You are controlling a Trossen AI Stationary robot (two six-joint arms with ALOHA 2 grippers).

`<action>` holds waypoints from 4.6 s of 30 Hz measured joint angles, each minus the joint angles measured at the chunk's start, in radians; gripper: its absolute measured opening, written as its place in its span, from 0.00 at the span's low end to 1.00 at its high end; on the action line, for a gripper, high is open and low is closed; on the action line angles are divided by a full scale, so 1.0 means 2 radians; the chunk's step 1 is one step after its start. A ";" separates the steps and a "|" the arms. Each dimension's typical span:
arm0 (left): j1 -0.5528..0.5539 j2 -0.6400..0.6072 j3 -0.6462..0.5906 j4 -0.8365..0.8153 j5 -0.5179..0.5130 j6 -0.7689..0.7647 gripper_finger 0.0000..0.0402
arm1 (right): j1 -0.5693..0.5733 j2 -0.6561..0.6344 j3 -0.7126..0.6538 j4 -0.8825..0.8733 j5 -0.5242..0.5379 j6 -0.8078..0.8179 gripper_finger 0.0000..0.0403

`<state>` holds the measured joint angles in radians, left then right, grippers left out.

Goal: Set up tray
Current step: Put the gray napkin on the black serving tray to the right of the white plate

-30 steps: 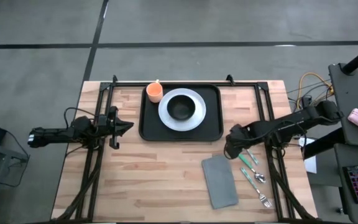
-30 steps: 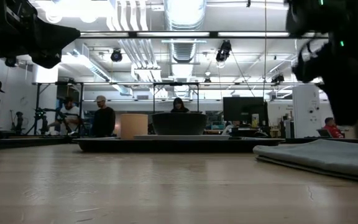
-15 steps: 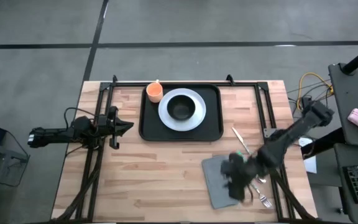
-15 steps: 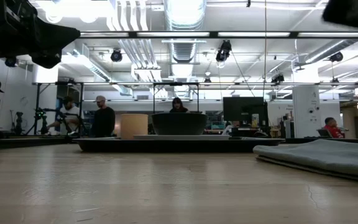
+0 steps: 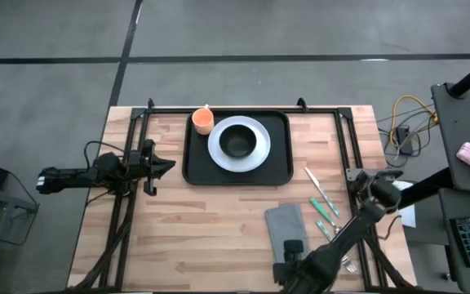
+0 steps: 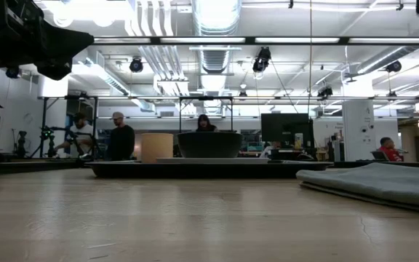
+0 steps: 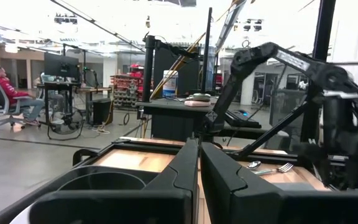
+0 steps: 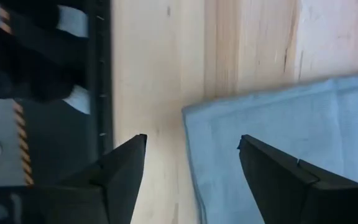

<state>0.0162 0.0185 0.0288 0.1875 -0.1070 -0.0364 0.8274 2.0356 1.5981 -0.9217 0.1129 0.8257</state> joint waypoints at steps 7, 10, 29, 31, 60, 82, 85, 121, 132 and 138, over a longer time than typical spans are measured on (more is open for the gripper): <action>0.000 0.000 0.000 0.000 0.000 0.000 0.00 | 0.002 0.057 0.025 -0.028 -0.001 0.017 0.61; 0.000 0.000 0.000 0.000 0.000 0.000 0.00 | 0.002 0.065 0.020 -0.044 -0.002 0.031 0.60; 0.000 0.000 0.000 0.002 0.000 0.000 0.00 | -0.002 0.063 -0.042 0.024 -0.038 -0.035 0.42; 0.000 0.000 0.000 0.002 0.000 0.000 0.00 | -0.004 0.063 -0.044 0.028 -0.039 -0.027 0.35; 0.000 0.000 0.000 0.007 0.000 0.000 0.00 | -0.109 -0.142 -0.013 -0.060 0.004 -0.039 0.03; 0.000 0.000 0.000 0.010 0.000 0.000 0.00 | -0.367 -0.349 -0.007 -0.178 0.249 -0.271 0.03; 0.000 0.000 0.000 0.010 0.000 0.000 0.00 | -0.411 -0.337 -0.009 -0.173 0.266 -0.324 0.03; 0.000 0.000 0.000 0.009 0.000 0.000 0.00 | -0.606 -0.226 -0.154 -0.048 0.059 -0.445 0.03; 0.000 0.000 0.000 0.009 0.000 0.000 0.00 | -0.581 -0.224 -0.201 -0.015 -0.003 -0.381 0.03; 0.000 0.000 0.000 0.009 0.000 0.000 0.00 | -0.569 -0.224 -0.228 0.045 -0.068 -0.354 0.03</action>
<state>0.0166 0.0185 0.0288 0.2058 -0.1070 -0.0364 -0.3101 1.5883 1.1419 -0.8325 -0.0240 0.1185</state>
